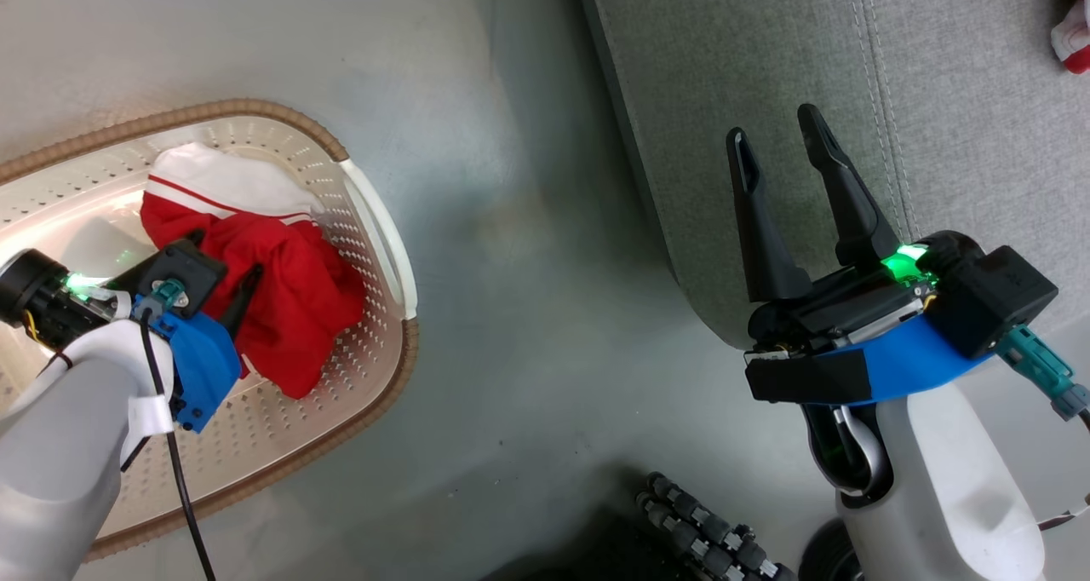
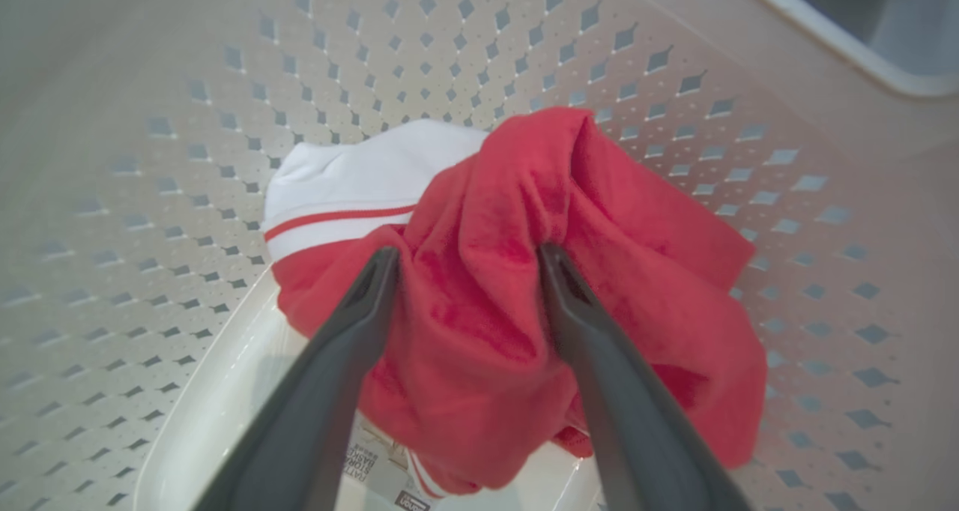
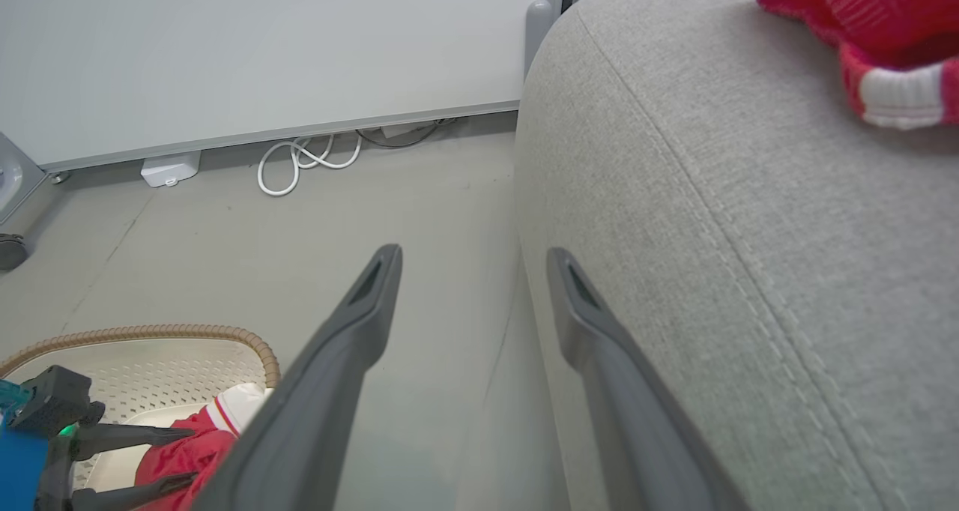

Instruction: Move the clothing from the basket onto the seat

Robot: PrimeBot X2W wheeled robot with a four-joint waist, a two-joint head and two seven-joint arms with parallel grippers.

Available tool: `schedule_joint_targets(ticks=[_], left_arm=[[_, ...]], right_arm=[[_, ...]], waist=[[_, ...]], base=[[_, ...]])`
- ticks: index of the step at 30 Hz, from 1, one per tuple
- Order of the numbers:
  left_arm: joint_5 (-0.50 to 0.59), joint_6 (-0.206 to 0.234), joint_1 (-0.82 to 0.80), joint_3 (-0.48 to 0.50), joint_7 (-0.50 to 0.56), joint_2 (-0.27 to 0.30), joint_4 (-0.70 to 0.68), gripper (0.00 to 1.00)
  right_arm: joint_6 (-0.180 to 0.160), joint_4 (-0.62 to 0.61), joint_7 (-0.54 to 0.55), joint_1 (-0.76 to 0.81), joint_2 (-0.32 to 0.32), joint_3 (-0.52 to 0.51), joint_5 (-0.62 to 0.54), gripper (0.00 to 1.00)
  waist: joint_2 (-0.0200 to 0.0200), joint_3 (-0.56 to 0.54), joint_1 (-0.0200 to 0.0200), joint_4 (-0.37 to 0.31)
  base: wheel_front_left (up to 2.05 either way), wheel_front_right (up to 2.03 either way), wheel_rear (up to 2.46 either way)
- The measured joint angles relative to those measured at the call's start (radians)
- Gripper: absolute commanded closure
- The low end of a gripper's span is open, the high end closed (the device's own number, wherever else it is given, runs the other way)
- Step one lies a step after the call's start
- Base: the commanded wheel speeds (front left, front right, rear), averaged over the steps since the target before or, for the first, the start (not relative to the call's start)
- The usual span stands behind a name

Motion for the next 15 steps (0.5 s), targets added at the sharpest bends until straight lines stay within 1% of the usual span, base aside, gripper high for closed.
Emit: schedule_joint_targets(ticks=[7,8,9,10,15], left_arm=[[-0.023,0.000,-0.030,-0.018,0.060,-0.019,0.010,0.00],[-0.026,0.000,-0.032,-0.019,0.069,-0.021,0.014,0.04],[-0.029,0.000,-0.033,-0.020,0.076,-0.022,0.016,0.59],[-0.030,0.000,-0.034,-0.022,0.080,-0.023,0.018,1.00],[-0.045,0.000,-0.036,-0.031,0.093,-0.024,0.020,1.00]], right_arm=[[0.000,-0.001,0.000,0.000,0.000,0.006,0.014,0.00],[0.000,-0.001,0.000,0.000,0.000,0.006,0.014,0.00],[0.000,-0.001,0.000,0.000,0.000,0.006,0.015,0.00],[0.000,-0.001,0.000,0.000,0.000,0.006,0.015,0.00],[0.000,0.000,0.000,0.000,0.000,0.002,0.021,0.00]], waist=[[0.0000,0.012,-0.0001,-0.012],[0.0001,0.012,-0.0001,-0.012],[0.0001,0.012,-0.0001,-0.012],[0.0001,0.012,0.0000,-0.012],[0.0001,0.010,0.0000,-0.013]], base=[[0.00,0.00,0.00],[0.00,0.00,0.00],[0.00,0.00,0.00],[0.00,0.00,0.00],[0.00,0.00,0.00]])
